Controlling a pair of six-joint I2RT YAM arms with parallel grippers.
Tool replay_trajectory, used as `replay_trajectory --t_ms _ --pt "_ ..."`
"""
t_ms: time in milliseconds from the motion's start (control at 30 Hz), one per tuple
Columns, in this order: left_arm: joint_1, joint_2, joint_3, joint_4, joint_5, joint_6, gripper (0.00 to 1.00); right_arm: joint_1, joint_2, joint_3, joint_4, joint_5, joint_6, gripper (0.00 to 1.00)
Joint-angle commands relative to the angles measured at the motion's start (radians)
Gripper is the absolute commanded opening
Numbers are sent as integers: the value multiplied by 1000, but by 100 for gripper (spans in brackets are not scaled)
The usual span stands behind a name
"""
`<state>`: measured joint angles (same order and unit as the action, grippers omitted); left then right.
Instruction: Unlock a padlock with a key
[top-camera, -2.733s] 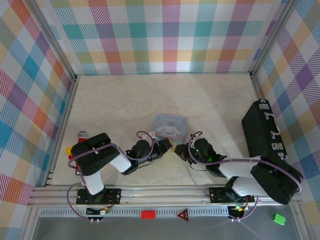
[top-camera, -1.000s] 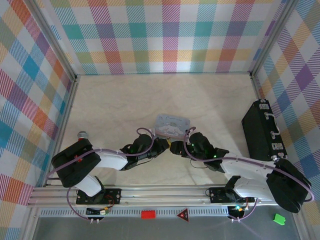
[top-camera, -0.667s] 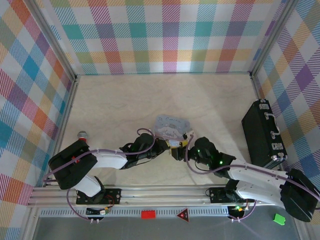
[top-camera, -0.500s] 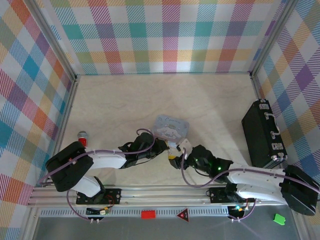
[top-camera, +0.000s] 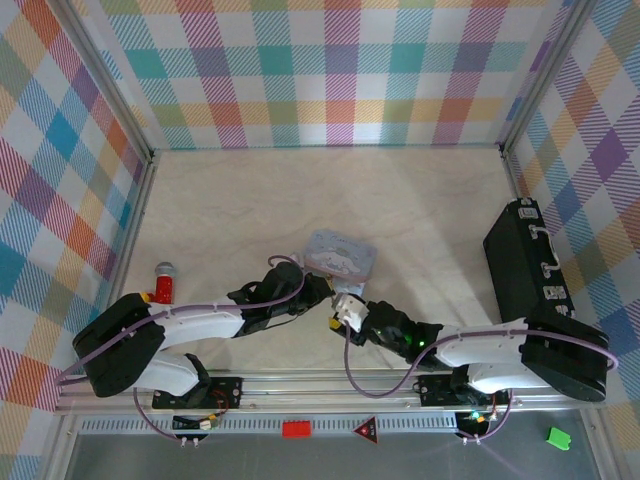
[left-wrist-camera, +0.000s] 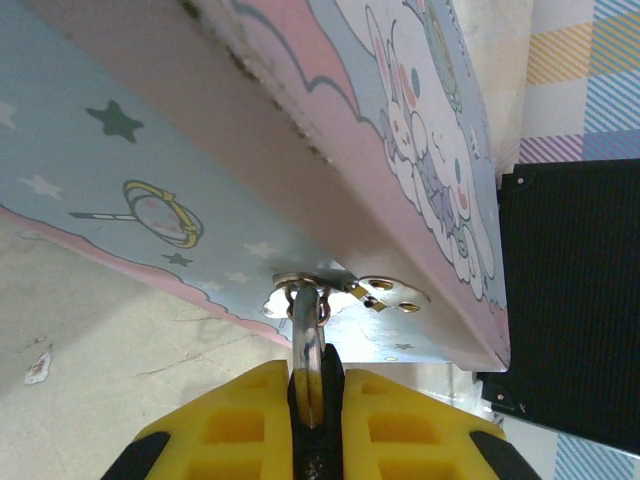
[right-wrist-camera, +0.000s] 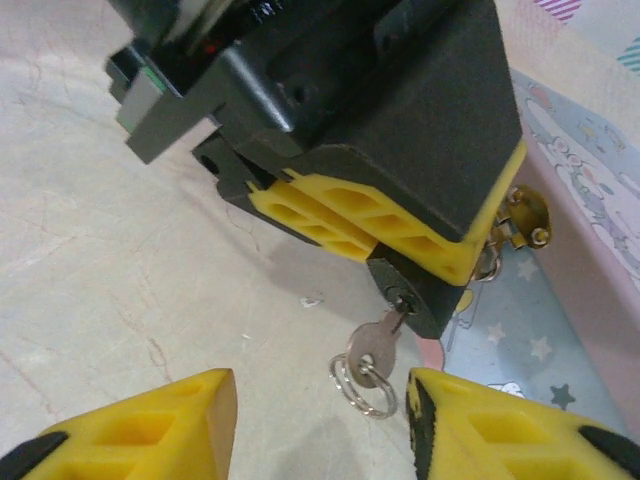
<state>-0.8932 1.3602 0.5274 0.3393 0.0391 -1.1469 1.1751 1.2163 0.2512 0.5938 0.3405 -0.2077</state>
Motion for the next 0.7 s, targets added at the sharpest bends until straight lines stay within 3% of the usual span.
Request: replay_trajectory --t_ms 0,400,667 --pt "8 -52 19 -34 -28 7 0 9 27 29 73 52 -20 44" --pt "-4 -67 8 -36 -34 4 0 9 102 66 155 89 62 38" --pt "-7 -85 5 -43 -42 7 0 9 125 70 153 142 102 27"
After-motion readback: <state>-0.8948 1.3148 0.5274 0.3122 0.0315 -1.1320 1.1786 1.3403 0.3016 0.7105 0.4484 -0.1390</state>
